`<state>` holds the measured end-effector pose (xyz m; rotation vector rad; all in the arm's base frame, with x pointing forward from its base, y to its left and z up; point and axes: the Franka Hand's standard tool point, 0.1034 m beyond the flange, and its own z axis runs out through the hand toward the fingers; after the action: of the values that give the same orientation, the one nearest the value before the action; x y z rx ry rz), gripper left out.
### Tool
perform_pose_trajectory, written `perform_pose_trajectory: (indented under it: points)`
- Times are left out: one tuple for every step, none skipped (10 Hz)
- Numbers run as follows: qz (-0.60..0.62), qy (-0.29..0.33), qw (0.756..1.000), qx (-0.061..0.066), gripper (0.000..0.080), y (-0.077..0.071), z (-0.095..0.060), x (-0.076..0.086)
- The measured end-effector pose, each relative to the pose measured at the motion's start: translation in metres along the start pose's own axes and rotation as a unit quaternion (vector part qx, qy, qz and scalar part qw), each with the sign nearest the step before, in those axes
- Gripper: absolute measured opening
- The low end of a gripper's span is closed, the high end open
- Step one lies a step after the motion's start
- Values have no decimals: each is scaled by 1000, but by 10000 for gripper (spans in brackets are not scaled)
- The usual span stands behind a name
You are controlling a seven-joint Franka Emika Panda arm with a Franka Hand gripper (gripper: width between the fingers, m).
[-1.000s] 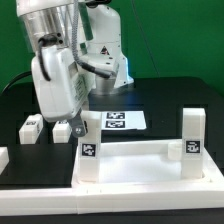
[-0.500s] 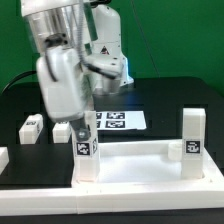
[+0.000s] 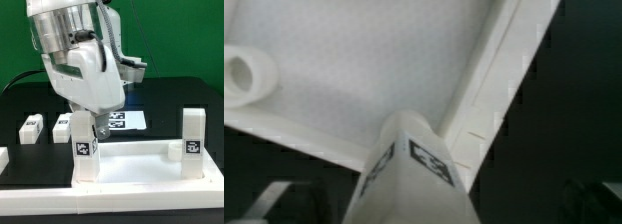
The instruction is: Assemble desk
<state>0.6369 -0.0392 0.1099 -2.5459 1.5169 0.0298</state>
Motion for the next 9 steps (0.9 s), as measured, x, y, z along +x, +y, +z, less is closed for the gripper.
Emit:
perform_pose_trajectory:
  points:
    - [-68, 3, 998, -4, 649, 2, -1, 3]
    - [-182, 6, 983, -23, 649, 8, -4, 9]
    - [-256, 6, 966, -44, 649, 7, -7, 11]
    - [-238, 7, 970, -39, 566, 6, -6, 10]
    - [-229, 7, 973, -39, 429, 6, -6, 10]
    - [-228, 7, 973, -39, 429, 6, -6, 10]
    - [-209, 8, 977, -39, 288, 7, -6, 11]
    - [-180, 9, 983, -39, 288, 7, -6, 11]
    - [-140, 10, 989, -38, 288, 7, -6, 11]
